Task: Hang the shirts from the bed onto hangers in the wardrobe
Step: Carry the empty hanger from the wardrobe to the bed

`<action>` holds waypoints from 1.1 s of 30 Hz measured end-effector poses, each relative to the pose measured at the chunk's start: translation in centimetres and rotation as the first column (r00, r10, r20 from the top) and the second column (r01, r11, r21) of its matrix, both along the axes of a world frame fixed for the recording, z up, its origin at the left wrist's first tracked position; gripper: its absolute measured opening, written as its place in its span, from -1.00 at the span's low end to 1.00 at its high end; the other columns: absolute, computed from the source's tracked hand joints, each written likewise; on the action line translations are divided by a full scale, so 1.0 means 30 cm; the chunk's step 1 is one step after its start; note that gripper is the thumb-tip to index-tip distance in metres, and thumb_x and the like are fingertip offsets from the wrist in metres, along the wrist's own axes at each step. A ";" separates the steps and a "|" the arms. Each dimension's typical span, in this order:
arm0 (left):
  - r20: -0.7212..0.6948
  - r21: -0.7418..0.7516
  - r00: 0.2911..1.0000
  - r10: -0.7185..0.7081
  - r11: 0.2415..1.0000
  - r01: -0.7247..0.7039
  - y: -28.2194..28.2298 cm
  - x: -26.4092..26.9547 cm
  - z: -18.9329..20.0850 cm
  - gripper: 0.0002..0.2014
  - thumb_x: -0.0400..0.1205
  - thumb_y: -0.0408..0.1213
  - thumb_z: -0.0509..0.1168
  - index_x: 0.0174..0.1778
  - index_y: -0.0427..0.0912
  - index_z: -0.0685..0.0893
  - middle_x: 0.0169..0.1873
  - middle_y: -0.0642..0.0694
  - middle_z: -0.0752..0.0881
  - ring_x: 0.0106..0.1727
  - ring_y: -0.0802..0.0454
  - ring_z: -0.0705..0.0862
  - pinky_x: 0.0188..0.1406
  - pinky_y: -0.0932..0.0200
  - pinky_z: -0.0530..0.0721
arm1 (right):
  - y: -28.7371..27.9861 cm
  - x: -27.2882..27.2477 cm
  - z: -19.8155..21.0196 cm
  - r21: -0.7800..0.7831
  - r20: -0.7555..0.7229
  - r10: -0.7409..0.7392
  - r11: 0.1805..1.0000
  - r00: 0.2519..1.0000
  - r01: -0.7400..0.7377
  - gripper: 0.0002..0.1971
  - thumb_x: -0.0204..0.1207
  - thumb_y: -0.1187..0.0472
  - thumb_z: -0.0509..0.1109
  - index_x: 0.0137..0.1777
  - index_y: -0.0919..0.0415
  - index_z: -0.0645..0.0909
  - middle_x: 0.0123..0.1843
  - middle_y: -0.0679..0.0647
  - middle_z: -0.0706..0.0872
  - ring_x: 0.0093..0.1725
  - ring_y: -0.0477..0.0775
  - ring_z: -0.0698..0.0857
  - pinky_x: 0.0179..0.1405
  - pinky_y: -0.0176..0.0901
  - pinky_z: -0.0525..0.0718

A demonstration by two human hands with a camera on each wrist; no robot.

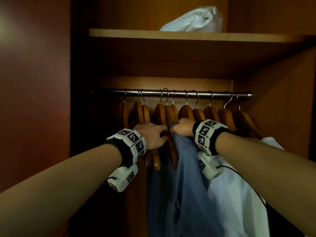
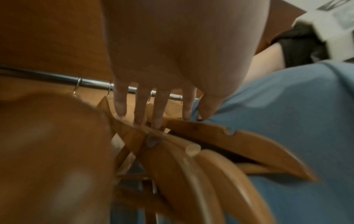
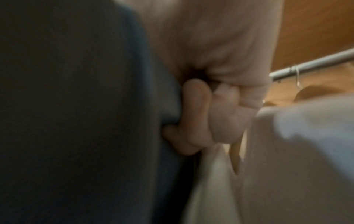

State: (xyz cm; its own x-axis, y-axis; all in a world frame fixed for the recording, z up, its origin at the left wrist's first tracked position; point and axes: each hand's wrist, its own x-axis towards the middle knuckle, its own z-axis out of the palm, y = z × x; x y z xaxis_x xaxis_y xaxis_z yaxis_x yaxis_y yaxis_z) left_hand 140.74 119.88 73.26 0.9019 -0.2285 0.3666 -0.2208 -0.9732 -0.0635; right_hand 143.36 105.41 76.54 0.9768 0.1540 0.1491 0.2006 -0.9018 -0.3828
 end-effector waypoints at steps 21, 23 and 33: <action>0.107 -0.347 0.982 -0.156 0.920 0.184 0.008 -0.019 -0.133 -0.69 0.79 -0.06 -0.02 0.46 0.24 0.22 0.03 0.05 0.71 0.13 -0.05 0.69 0.41 -0.16 0.45 | 0.017 -0.202 -0.259 -0.331 0.513 0.129 0.942 0.849 0.057 -0.71 0.68 0.15 0.14 0.28 0.23 0.56 0.32 0.25 0.62 0.20 0.30 0.66 0.08 0.09 0.55; 0.101 -0.363 0.980 -0.172 0.911 0.198 0.008 -0.037 -0.134 -0.66 0.79 -0.12 -0.01 0.49 0.20 0.20 -0.15 0.08 0.71 -0.14 0.03 0.69 0.28 -0.12 0.57 | 0.031 -0.204 -0.229 -0.237 0.459 0.082 0.971 0.885 0.033 -0.68 0.74 0.16 0.06 0.23 0.24 0.62 0.25 0.25 0.64 0.24 0.32 0.59 0.24 0.12 0.47; 0.002 -0.446 0.983 -0.186 0.879 0.167 0.034 -0.066 -0.168 -0.27 0.66 -0.35 0.14 0.69 0.20 -0.01 0.40 -0.16 0.59 0.13 -0.08 0.70 0.20 -0.01 0.70 | 0.078 -0.149 -0.178 -0.212 0.312 -0.036 0.971 0.949 0.107 -0.63 0.63 -0.04 0.32 0.29 0.19 0.60 0.33 0.21 0.56 0.43 0.24 0.47 0.44 0.07 0.48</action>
